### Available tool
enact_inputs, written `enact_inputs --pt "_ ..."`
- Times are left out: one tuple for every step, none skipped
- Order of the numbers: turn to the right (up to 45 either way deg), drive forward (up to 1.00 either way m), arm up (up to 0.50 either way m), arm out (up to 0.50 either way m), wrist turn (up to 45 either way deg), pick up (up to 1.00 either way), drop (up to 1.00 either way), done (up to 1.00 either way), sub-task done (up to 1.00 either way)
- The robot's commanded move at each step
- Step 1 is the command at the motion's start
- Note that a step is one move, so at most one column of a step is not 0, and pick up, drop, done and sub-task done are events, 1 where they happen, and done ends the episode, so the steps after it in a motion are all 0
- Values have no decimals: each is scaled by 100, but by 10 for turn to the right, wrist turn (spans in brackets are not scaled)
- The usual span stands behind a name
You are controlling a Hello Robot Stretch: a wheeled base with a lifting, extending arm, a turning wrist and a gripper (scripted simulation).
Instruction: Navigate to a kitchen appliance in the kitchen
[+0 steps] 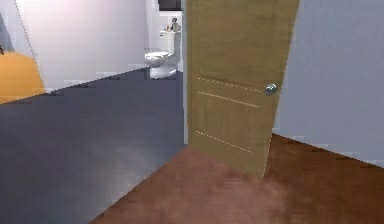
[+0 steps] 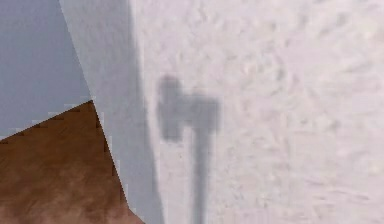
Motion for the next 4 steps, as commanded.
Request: enact_inputs --pt "-60 0 0 0 0 0 0 0 0" --pt "0 40 0 0 0 0 0 0 0" --pt "-330 0 0 0 0 0 0 0 0" --pt "0 100 0 0 0 0 0 0 0"
